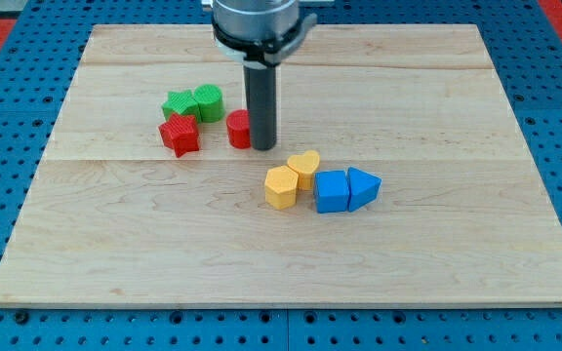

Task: Place the red circle to the bottom of the green circle

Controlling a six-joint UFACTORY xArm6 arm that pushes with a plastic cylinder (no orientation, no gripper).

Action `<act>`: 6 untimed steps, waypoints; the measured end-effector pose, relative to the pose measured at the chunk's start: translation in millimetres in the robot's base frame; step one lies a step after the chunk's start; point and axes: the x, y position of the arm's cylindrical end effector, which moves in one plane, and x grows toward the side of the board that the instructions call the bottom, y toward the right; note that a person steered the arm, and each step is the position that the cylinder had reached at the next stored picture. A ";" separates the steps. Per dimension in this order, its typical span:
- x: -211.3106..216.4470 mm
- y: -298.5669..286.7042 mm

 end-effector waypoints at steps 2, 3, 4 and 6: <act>-26.3 -2.3; -27.5 -5.0; -27.5 -8.8; -27.5 -37.1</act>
